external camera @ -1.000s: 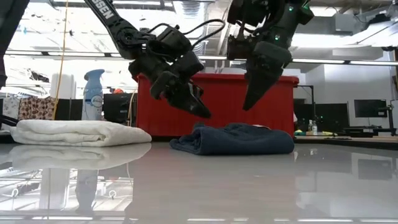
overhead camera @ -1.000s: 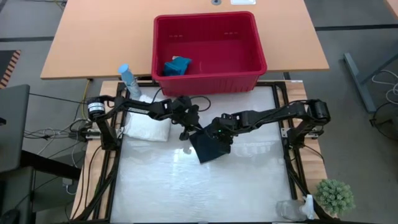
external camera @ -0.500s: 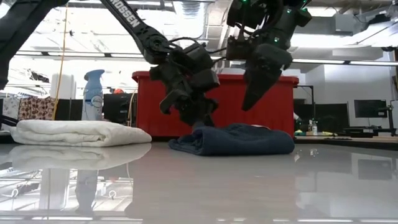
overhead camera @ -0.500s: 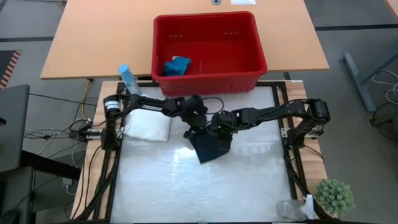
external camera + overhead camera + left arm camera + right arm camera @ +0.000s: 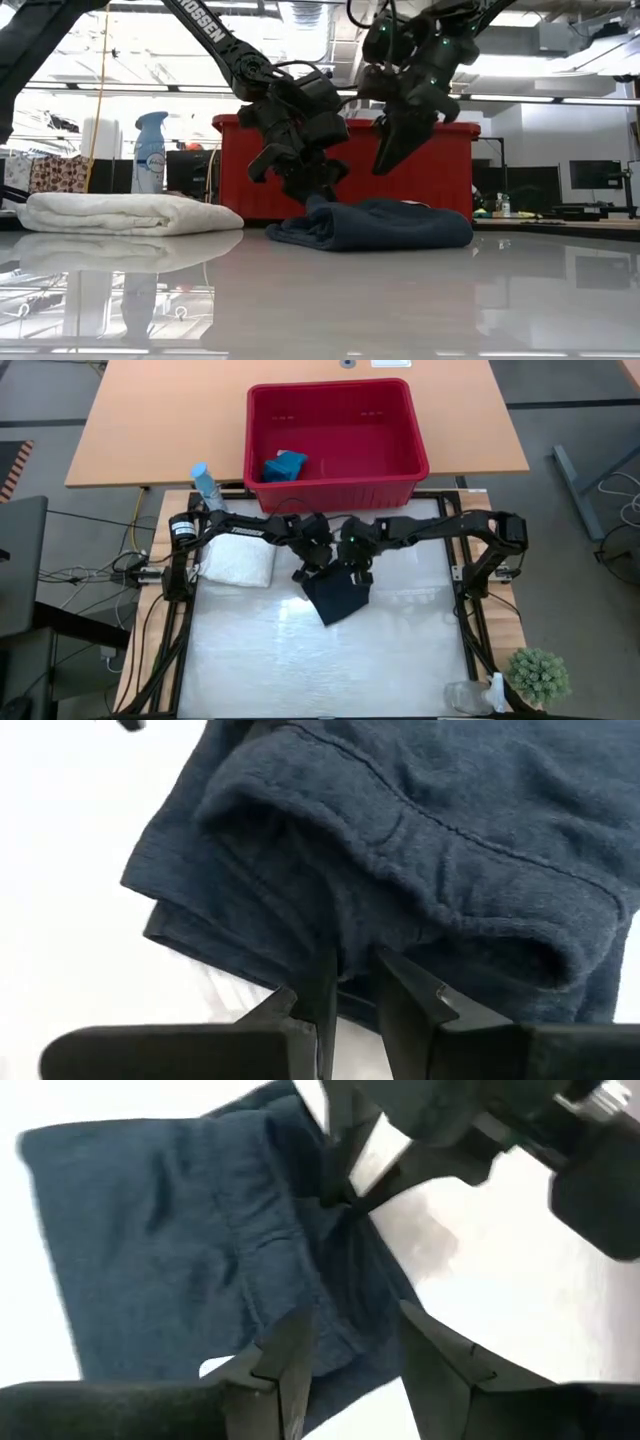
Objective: Fold Laundry from Bin
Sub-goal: Fold the black shorts
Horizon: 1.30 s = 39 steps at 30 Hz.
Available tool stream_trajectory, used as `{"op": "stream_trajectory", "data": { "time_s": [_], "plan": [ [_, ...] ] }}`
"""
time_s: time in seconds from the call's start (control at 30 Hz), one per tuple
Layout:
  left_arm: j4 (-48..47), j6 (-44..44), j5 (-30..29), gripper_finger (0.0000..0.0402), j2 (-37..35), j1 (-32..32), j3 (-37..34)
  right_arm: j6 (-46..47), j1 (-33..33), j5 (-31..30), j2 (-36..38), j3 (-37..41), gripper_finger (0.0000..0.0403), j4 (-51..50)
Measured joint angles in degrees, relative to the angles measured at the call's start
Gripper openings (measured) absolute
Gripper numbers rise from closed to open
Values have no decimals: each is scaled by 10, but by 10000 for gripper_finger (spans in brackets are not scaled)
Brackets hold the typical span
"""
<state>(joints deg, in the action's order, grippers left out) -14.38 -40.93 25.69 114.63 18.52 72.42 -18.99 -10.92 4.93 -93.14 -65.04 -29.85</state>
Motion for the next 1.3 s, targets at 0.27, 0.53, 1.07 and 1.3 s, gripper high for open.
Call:
{"op": "stream_trajectory", "data": {
  "time_s": [0.27,0.53,1.07,1.3],
  "plan": [
    [0,9,0,55,0,0,0,-78,-20,58,-9,0,181,10],
    [0,16,7,55,0,-1,0,-100,-14,71,-62,0,175,29],
    [4,47,8,55,0,-1,-1,-130,-12,70,-72,-6,53,-18],
    [-21,79,8,55,-16,-1,-1,-130,-13,70,-72,-6,22,-32]
  ]
}}
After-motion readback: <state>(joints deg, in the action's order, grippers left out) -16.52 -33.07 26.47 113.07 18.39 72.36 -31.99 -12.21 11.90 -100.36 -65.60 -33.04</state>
